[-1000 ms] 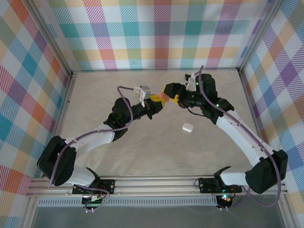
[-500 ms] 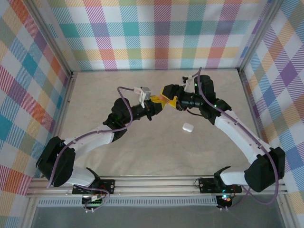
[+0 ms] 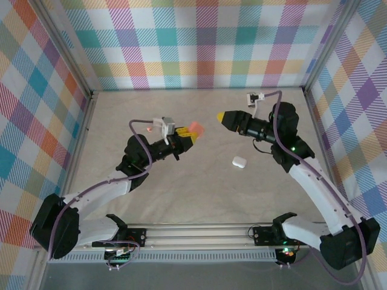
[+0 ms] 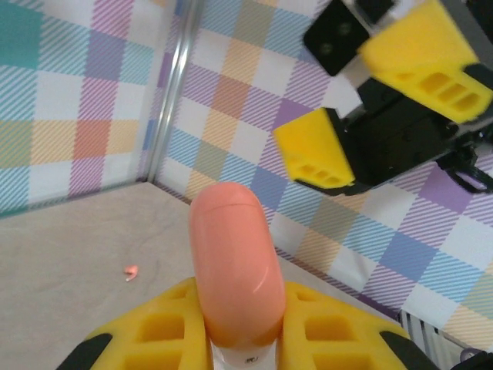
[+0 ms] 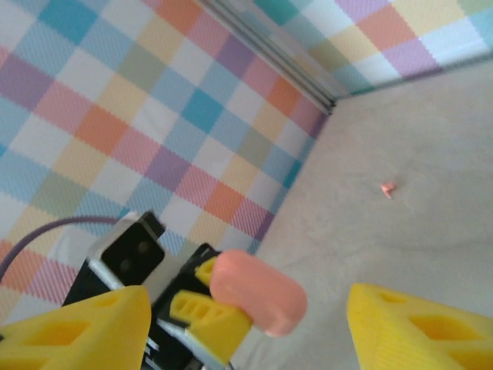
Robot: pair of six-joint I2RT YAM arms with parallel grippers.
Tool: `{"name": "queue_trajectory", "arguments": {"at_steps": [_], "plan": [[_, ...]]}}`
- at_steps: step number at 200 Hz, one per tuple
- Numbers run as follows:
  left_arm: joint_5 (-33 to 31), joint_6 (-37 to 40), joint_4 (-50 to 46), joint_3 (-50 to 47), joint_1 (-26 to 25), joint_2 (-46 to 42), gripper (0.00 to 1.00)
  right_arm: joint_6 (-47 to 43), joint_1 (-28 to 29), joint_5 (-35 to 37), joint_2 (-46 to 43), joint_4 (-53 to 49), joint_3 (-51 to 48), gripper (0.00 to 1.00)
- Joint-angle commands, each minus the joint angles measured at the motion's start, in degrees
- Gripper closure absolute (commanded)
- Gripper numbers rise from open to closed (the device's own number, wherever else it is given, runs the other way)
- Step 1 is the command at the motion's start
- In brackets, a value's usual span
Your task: Insert the wireless bluetooth earbuds into the charging case
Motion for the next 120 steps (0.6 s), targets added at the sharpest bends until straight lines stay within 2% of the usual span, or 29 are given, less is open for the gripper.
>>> {"name": "queue_trajectory", "arguments": {"at_steps": [1,20,40,74,120], "plan": [[1.4,-3.8,4.7,-0.7,1.4,-3.4,0.98,2.9,-0.2,-8.6,1.8,19.1,-6.3,0.36],[0.5,-7.2,2.8,0.8,1.8,-4.8,0.99,9.3,-0.2,-12.4,5.6,31.0,-8.7,0.38],[1.3,-11.5,3.6,2.2,2.0,-4.9,0.99,12.8,0.0,-13.9,8.5,37.7,-9.1,0.38],[2.5,-16.2,4.7,4.6,2.0,-4.3,0.99,13.3,1.8,-15.6,10.7,41.8,-7.9,0.37],[2.2,-19.2,4.6,7.3,2.0,-2.9,0.99,11.0,4.2,-16.9,11.2,40.3,-5.7,0.37]]}}
